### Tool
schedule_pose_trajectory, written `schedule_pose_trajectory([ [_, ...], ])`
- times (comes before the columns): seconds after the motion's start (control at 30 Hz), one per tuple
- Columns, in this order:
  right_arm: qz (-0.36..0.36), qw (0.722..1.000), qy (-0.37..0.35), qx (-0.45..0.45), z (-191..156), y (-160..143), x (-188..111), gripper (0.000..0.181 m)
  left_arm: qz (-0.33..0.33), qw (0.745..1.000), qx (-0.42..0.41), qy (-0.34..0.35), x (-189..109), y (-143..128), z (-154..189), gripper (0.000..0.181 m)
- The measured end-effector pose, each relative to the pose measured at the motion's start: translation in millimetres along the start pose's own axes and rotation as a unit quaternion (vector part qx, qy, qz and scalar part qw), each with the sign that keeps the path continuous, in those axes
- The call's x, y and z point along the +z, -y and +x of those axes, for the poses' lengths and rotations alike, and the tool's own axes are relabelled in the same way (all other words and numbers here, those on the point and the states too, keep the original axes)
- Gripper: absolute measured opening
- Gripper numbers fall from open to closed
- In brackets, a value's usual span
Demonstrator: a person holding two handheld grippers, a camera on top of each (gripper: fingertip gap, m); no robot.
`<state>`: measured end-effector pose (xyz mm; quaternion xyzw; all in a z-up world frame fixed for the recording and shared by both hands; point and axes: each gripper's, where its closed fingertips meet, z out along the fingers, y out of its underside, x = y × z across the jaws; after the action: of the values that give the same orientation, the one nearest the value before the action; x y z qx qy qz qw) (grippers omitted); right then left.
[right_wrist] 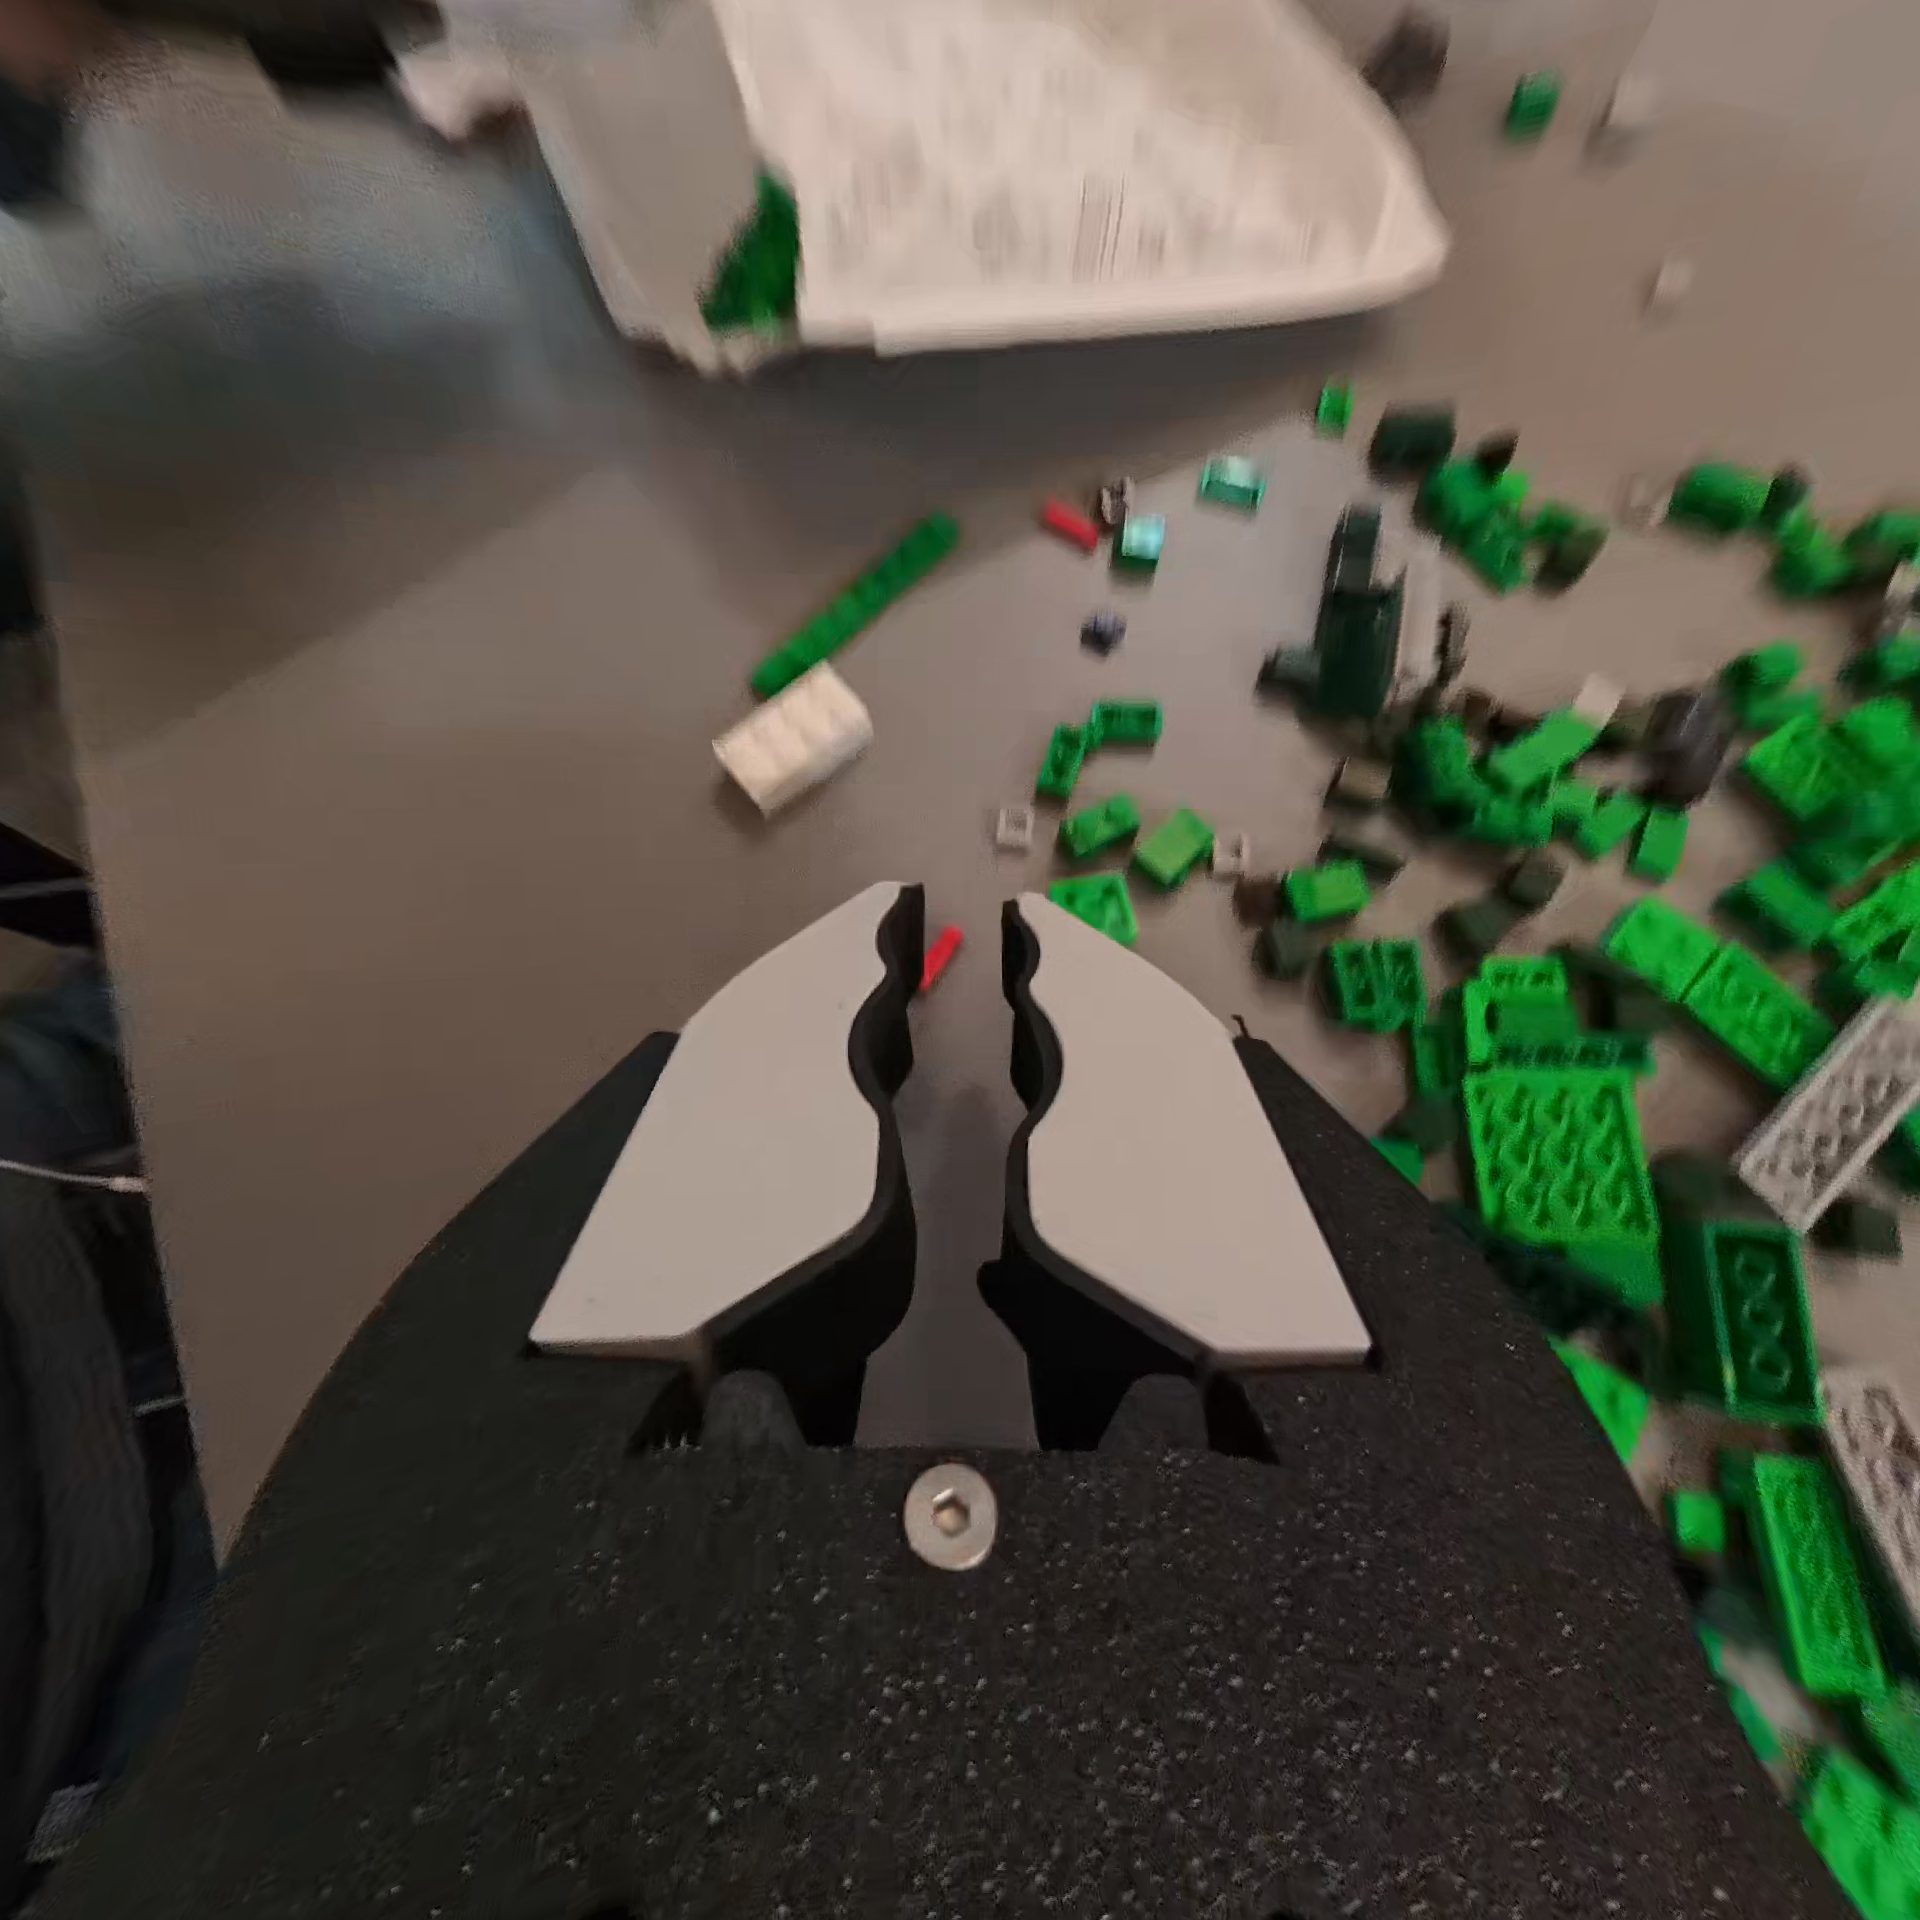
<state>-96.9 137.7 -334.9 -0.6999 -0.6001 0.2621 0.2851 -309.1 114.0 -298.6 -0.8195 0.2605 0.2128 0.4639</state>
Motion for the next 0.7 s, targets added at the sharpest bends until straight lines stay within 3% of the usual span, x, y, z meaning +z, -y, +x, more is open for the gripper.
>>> schedule_pose_trajectory([
  [0.03, -0.025, 1.0, -0.017, 0.002, -1.4, -9.0, 3.2, 0.013, -0.013, 1.0, -0.012, -0.001, -1.6, 3.3, -1.6, 0.0],
  [0.27, -0.045, 0.997, -0.06, 0.029, -5.1, -20.6, 15.9, 0.011, -0.082, 0.991, -0.089, -0.052, -12.5, 15.8, 1.9, 0.0],
  [0.53, -0.065, 0.995, -0.077, -0.027, -0.3, -16.9, 19.7, 0.003, -0.106, 0.978, -0.158, -0.085, -23.3, 22.0, 3.4, 0.0],
  [0.6, -0.028, 0.994, -0.077, -0.07, -4.2, -1.2, 17.8, 0.003, -0.109, 0.972, -0.186, -0.09, -24.7, 23.2, 3.6, 0.0],
  [0.7, 0.096, 0.976, -0.08, -0.178, -30.2, 59.2, 4.4, 0.003, -0.114, 0.962, -0.226, -0.098, -25.6, 26.6, 5.0, 0.0],
])
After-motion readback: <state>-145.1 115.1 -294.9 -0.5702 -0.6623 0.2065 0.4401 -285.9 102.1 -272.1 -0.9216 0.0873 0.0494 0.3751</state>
